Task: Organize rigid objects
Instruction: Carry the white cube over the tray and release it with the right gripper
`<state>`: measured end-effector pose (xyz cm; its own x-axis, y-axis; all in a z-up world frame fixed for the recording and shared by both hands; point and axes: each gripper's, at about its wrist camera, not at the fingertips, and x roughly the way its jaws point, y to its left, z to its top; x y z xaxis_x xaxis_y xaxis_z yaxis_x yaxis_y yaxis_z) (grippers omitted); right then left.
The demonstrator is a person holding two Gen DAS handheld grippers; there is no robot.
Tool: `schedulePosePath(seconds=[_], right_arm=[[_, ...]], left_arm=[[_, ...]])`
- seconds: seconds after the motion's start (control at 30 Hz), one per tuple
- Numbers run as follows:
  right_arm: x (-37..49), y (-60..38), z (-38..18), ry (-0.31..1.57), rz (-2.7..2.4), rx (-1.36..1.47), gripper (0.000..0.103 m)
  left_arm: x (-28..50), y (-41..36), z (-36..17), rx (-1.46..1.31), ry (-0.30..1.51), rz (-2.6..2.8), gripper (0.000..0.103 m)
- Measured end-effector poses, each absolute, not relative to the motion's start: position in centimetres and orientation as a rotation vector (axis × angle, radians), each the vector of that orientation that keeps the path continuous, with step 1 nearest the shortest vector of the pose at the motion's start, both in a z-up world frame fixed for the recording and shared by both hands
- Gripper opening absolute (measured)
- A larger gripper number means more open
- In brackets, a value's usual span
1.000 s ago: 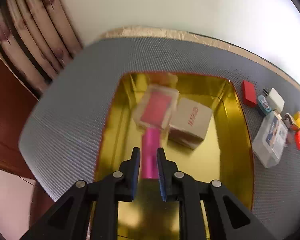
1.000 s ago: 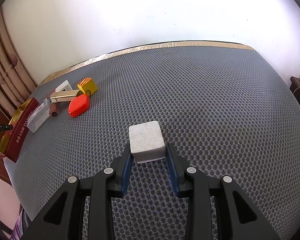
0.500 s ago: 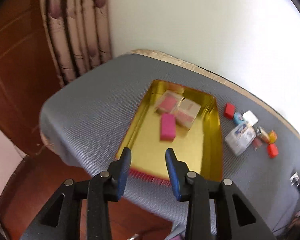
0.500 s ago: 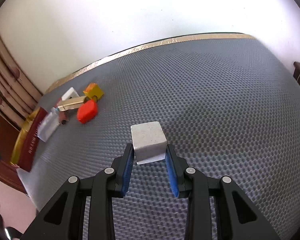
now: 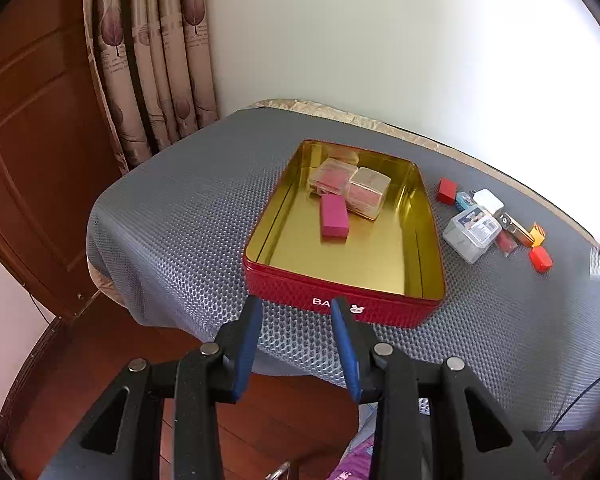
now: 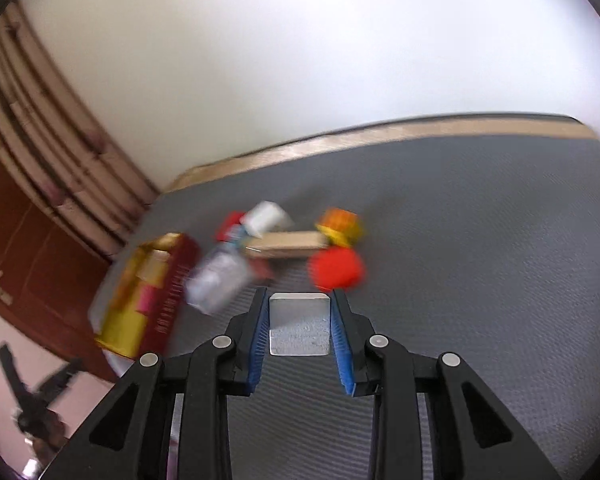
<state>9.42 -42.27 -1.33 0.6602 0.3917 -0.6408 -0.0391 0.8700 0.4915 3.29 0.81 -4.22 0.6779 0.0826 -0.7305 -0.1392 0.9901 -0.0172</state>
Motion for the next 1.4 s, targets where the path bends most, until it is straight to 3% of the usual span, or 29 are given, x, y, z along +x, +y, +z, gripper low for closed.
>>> schedulePosePath(seconds=[0.3,0.57,0.9,0.97,1.03,1.2,1.33,1.4], right_arm=[[19.2,-27.1,3.1,0.859,0.526,0.351,0.028],[27.1,-15.4,-0.2,0.962,0.562,0.174,0.028],[30.8,-12.5,-4.5,1.011,0.492,0.118,0.029],[30.8,-12.5,-4.4,1.006,0.505,0.131,0.033],[30.8,-12.5,-4.3,1.0,0.513,0.149,0.045],[26.6,-16.6,-1.5,0.841,0.493,0.22,0.047],[19.6,-23.8,-1.5,0.747,0.307,0.132,0.069],[15.6,-28.9,-3.0,0.744,0.164,0.051,0.072]], left_arm=[[3.0,1.3,-4.0,-0.079,0.785,0.143,0.036],[3.7,1.9,-4.7,-0.101,0.825,0.143,0.037],[4.9,3.6,-6.2,-0.182,0.899,0.139,0.037],[5.1,3.8,-6.3,-0.188,0.908,0.142,0.037],[5.3,3.7,-6.5,-0.186,0.921,0.143,0.037],[5.1,3.1,-6.6,-0.155,0.915,0.14,0.037],[4.6,1.9,-6.1,-0.105,0.889,0.091,0.037],[4.2,0.7,-5.9,-0.063,0.874,0.047,0.037]])
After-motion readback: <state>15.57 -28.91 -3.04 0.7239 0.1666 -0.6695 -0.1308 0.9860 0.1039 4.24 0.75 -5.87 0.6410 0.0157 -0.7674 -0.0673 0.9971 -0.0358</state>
